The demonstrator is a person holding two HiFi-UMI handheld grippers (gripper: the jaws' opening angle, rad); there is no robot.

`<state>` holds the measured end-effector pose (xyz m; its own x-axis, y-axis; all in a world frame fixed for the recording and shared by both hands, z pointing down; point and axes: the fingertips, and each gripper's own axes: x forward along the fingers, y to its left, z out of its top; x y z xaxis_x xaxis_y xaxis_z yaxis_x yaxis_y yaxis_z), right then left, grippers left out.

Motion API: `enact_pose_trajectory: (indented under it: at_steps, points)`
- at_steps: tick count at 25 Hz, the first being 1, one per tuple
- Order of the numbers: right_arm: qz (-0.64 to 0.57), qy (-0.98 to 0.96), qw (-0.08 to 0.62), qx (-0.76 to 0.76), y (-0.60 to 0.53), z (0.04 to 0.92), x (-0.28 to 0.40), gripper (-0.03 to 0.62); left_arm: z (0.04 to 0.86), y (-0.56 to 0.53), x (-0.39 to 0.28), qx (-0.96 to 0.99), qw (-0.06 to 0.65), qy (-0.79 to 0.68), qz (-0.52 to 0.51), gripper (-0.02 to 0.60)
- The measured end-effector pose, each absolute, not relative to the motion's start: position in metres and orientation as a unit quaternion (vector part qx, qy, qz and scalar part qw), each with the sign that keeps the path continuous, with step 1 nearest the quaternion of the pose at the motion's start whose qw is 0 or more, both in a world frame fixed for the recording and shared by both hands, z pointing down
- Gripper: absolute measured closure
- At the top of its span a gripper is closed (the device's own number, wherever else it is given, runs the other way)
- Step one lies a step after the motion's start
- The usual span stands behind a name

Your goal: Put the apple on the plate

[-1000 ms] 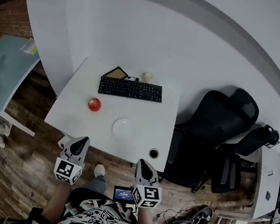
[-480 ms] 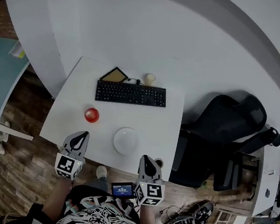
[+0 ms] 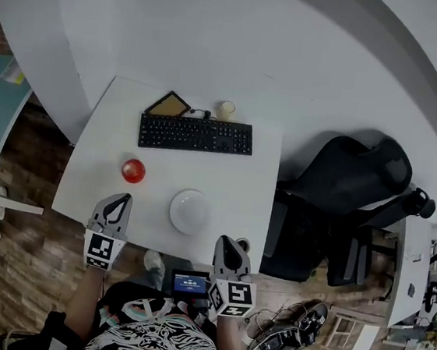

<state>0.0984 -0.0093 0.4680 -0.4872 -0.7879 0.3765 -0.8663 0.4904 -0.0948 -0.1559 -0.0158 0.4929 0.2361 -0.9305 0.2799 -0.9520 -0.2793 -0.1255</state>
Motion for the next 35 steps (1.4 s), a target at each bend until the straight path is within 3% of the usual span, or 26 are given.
enact_pose_trajectory:
  at_steps: [9,35]
  points:
    - [0.137,-0.865,0.151,0.459,-0.031,0.481,0.086,0.565,0.516,-0.033,-0.160,0.765,0.006,-0.607,0.215,0.565]
    - [0.132,-0.933,0.222,0.249,-0.102,0.533,-0.075,0.565,0.566,-0.073,-0.218,0.741,0.089,-0.631,0.213,0.565]
